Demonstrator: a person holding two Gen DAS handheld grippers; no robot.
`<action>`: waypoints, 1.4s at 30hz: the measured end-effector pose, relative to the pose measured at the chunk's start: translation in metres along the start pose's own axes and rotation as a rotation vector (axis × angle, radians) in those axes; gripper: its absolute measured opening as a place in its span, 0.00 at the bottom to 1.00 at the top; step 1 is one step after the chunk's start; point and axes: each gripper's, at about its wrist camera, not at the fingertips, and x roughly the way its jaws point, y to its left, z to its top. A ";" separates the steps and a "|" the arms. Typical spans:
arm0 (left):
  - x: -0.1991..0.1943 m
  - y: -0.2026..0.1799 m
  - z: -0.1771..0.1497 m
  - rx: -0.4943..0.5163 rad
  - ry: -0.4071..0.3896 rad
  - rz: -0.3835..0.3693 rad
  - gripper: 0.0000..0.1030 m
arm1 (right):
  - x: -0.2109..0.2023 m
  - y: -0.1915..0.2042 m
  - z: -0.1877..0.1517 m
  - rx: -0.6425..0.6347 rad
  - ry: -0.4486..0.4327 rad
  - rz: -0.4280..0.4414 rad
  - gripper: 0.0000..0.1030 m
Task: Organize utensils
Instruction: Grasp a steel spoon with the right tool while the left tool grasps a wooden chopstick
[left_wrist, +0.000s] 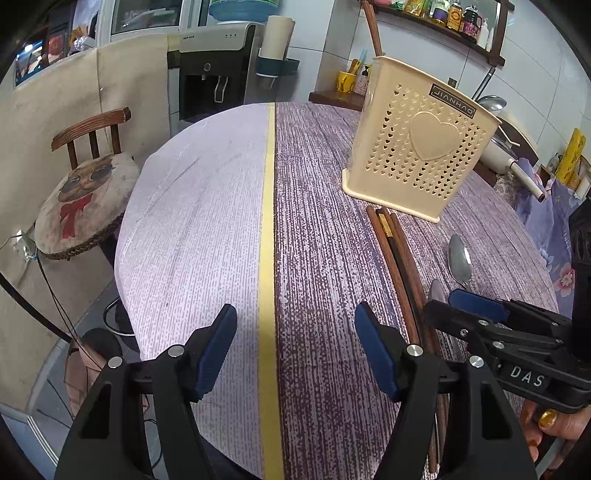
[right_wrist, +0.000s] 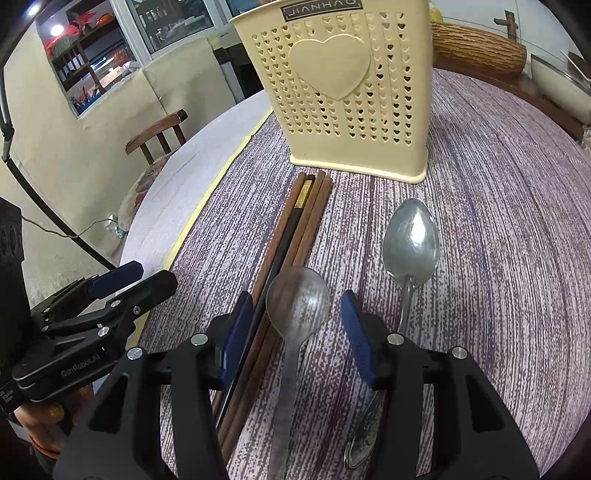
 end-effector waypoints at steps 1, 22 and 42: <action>0.001 0.000 0.001 0.001 0.002 -0.001 0.64 | 0.001 0.001 0.000 -0.005 0.000 -0.004 0.50; 0.060 -0.065 0.047 0.268 0.062 0.032 0.45 | -0.008 -0.001 -0.014 -0.068 -0.017 -0.123 0.36; 0.058 -0.063 0.050 0.217 0.070 -0.010 0.45 | -0.014 0.000 -0.021 -0.054 -0.034 -0.178 0.37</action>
